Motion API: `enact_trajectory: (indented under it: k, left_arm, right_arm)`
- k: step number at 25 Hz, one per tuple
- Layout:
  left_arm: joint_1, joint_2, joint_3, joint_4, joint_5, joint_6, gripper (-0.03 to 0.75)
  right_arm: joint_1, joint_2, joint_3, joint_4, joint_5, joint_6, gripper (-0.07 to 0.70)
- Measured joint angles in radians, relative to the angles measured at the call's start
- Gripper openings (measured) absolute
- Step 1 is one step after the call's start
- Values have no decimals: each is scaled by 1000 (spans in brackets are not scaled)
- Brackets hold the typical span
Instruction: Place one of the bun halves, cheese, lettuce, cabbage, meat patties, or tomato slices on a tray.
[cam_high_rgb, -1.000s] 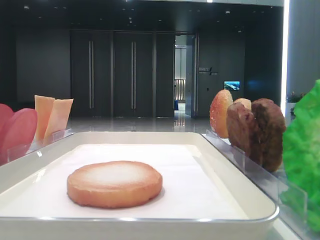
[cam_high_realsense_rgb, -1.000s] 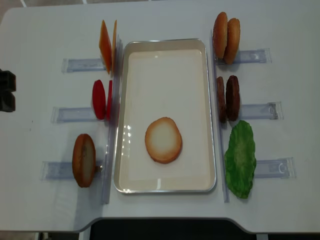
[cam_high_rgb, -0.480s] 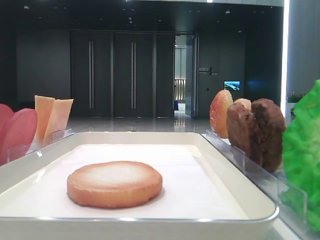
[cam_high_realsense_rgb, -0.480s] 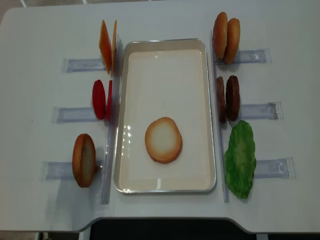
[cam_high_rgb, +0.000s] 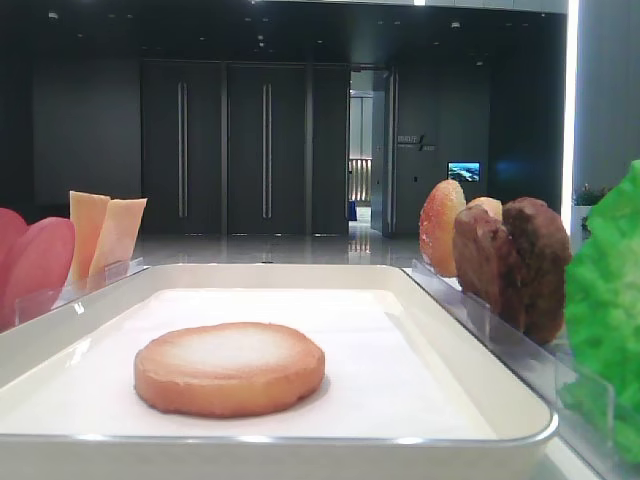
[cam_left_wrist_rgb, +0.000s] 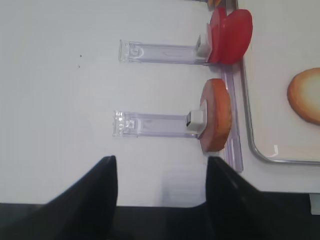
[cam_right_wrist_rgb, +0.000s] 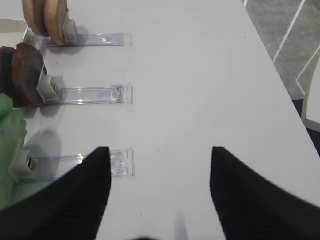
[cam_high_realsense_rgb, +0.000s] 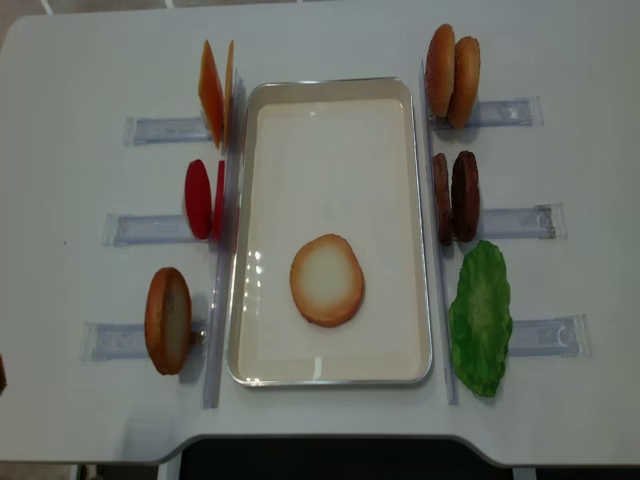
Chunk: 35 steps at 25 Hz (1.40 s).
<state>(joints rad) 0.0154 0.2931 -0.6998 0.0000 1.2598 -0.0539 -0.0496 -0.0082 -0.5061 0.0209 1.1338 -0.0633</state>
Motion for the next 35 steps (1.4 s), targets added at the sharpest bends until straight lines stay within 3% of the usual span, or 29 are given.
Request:
enact_trajectory:
  k: [10,20,35]
  left_arm:
    - [0,-230,95,-8,1,45,433]
    - [0,-250,95,-8,2,66,433]
    - [0,-310,217,-16,-123,72,412]
  right_arm:
    - [0,0,0,0,0,0,416]
    - [0,0,0,0,0,0,416]
    - [0,0,0,0,-1,0,416]
